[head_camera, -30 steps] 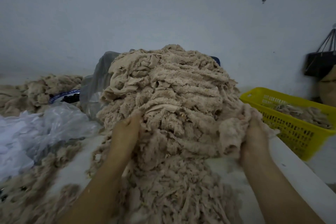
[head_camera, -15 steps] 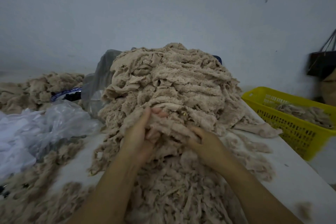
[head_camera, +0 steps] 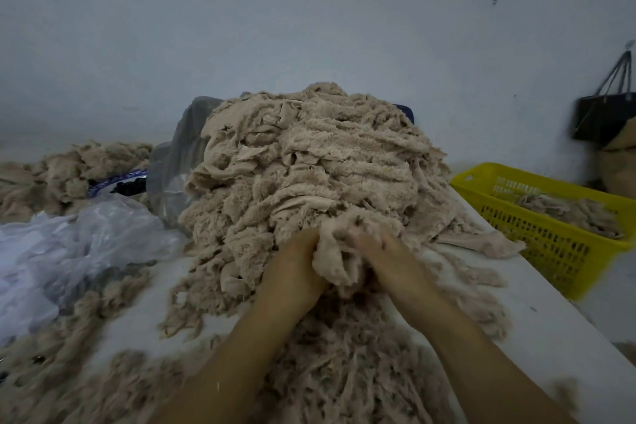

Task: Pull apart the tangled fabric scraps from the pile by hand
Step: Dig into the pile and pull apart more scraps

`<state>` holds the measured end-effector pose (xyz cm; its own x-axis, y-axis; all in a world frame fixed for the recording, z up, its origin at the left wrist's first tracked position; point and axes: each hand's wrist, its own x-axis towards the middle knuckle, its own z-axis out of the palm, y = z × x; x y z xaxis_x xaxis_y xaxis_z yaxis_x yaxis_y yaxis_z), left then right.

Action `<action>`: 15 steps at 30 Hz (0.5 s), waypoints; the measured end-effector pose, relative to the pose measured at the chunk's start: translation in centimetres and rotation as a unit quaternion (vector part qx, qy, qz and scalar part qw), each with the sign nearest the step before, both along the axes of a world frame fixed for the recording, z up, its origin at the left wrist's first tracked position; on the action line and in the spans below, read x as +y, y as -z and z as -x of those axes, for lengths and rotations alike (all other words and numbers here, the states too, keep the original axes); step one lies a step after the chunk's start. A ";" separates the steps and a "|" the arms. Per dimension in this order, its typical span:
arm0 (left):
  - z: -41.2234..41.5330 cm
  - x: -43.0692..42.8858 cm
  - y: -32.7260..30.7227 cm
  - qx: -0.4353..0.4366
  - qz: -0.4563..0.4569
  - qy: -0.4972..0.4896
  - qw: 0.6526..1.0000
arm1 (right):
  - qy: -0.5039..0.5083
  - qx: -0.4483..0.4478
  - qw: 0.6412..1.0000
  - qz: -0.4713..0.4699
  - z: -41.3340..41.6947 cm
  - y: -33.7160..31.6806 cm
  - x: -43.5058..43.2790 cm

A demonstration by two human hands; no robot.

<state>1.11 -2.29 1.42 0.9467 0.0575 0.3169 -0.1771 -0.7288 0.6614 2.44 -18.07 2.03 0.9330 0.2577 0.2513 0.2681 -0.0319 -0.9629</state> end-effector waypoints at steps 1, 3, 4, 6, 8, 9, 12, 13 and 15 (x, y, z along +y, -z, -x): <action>0.0 -0.1 0.1 -0.007 -0.013 0.004 1.000 | -0.015 -0.018 0.998 0.052 -0.1 0.4 0.5; 0.0 -0.4 0.1 -0.012 -0.047 0.037 0.998 | -0.034 -0.052 0.990 0.126 0.1 1.0 1.3; 0.0 -0.5 0.1 -0.014 -0.066 0.047 0.997 | -0.022 -0.053 0.989 0.140 0.1 1.0 1.5; 0.0 -0.7 0.1 -0.021 -0.071 0.039 0.996 | 0.020 -0.028 0.989 0.145 -0.3 1.3 1.1; -0.2 -0.8 0.2 -0.017 -0.055 0.043 0.997 | 0.036 0.011 0.990 0.137 -0.8 1.7 0.6; -0.3 -0.7 0.4 -0.025 -0.042 0.044 0.998 | 0.044 0.036 0.991 0.123 -1.0 1.9 0.4; -0.2 -0.2 0.4 -0.025 0.038 0.030 0.999 | 0.093 0.097 0.990 0.030 -1.2 1.2 -0.6; -0.3 0.0 0.2 -0.025 0.075 0.019 0.997 | 0.093 0.105 0.990 -0.008 -1.5 1.1 -1.1; -0.5 0.3 -0.3 -0.027 0.102 -0.008 0.994 | 0.078 0.110 0.989 -0.054 -1.6 0.7 -1.7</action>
<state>1.60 -1.97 1.76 0.9272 0.1414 0.3468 -0.2050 -0.5833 0.7859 4.07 -19.82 1.30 0.9944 0.0892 0.0565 0.0521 0.0503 -0.9974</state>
